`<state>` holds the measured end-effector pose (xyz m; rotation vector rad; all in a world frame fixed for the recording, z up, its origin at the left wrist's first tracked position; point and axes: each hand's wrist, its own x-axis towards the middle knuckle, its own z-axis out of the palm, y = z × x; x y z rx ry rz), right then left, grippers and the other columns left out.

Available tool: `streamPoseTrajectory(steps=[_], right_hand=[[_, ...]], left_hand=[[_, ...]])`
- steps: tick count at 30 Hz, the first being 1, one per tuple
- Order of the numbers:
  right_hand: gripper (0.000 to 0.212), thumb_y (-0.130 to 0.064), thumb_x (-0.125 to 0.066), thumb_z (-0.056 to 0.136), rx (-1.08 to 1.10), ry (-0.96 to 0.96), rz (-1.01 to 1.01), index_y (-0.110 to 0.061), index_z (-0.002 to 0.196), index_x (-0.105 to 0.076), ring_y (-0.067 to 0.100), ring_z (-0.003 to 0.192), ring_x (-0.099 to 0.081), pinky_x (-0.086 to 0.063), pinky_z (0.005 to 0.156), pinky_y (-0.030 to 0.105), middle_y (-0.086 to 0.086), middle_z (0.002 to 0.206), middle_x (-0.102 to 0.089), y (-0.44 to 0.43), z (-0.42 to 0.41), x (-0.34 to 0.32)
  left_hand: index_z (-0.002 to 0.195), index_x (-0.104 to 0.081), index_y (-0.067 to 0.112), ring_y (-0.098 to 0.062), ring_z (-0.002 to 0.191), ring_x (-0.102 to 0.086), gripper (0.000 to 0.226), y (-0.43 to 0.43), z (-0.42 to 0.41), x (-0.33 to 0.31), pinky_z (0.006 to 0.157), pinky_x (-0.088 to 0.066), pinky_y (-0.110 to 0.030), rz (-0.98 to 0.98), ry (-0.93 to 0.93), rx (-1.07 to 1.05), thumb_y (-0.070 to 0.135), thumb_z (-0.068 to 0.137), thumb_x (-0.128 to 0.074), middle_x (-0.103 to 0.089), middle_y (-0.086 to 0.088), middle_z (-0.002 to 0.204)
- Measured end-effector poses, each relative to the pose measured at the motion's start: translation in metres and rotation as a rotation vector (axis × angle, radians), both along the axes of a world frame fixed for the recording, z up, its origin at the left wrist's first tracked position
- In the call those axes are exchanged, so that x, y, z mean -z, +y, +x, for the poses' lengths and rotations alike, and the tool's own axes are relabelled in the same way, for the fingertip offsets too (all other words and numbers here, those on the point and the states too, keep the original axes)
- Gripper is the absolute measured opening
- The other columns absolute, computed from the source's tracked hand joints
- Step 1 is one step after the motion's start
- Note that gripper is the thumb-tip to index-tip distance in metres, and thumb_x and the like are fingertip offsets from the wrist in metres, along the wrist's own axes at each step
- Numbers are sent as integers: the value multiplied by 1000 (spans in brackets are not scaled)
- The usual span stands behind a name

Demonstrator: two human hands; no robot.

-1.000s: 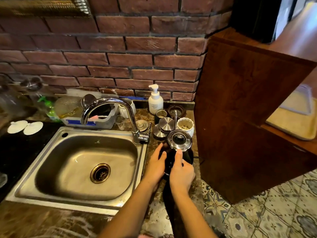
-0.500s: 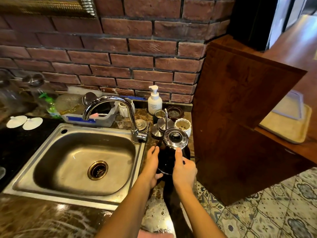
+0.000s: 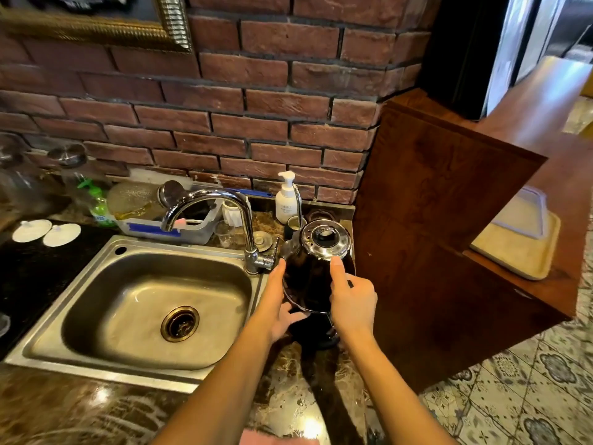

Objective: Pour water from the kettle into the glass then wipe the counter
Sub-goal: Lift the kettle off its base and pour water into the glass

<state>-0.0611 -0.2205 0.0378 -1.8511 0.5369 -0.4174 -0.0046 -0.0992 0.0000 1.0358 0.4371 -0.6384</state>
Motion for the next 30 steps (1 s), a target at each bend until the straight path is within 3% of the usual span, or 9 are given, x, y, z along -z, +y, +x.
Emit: streamPoseTrajectory(steps=[3,6,9,15,20,22,25,28,30], right_hand=[[72,-73,-50,87,-33,-19,83,-22,41,-28,22,49,-28,-25,55,39,-6,45,-27,-7,2,-22],[71,-71,-54,85,-89,-42,156,-22,41,-28,24,52,-25,-25,57,42,-3,46,-26,-13,1,-47],[66,-71,-59,82,-172,-57,207,-24,45,-29,18,46,-23,-21,52,34,-4,46,-26,-17,-5,-70],[68,-64,-67,84,-346,-29,317,-9,56,-38,15,40,-21,-13,50,38,-3,46,-27,-14,-29,-112],[61,-62,-68,86,-529,-36,283,-24,49,-38,13,37,-19,-14,46,30,-5,45,-29,3,-64,-136],[63,-58,-71,87,-579,-59,273,-22,50,-36,13,37,-18,-15,43,24,-4,46,-26,15,-78,-141],[63,-53,-69,86,-595,-88,241,-15,50,-35,12,35,-20,-19,41,19,0,45,-25,37,-96,-142],[66,-51,-70,92,-611,-112,211,-9,52,-39,13,35,-23,-22,40,18,2,43,-28,62,-114,-133],[65,-52,-69,91,-621,-132,193,-11,51,-40,13,34,-25,-24,40,18,2,42,-30,84,-127,-127]], left_hand=[[107,-67,37,-34,120,-61,37,8,6,-20,100,-51,-63,-40,9,20,68,92,-54,-66,-7,125],[120,-66,32,-37,123,-60,44,20,8,-40,102,-49,-65,-58,-12,20,65,92,-58,-67,-8,124],[141,-57,30,-39,126,-60,57,35,8,-56,103,-49,-64,-63,-31,10,60,93,-60,-63,-14,137],[136,-64,17,-35,127,-61,52,75,-13,-79,106,-48,-52,-104,-58,-26,51,96,-61,-66,-18,137],[90,-73,21,-21,74,-71,28,121,-45,-96,57,-58,-34,-89,-88,41,48,92,-66,-74,-5,80],[84,-80,20,-21,68,-75,28,143,-61,-98,58,-60,-35,-82,-123,77,46,89,-70,-76,-6,76],[78,-85,20,-26,78,-78,23,175,-92,-97,71,-63,-41,-47,-126,87,42,80,-77,-79,-9,87],[74,-85,18,-25,70,-77,22,206,-125,-100,64,-63,-42,-34,-125,94,40,72,-79,-76,-9,78],[87,-83,14,-25,67,-76,30,232,-149,-103,59,-62,-40,-16,-127,104,38,69,-81,-75,-10,80]])
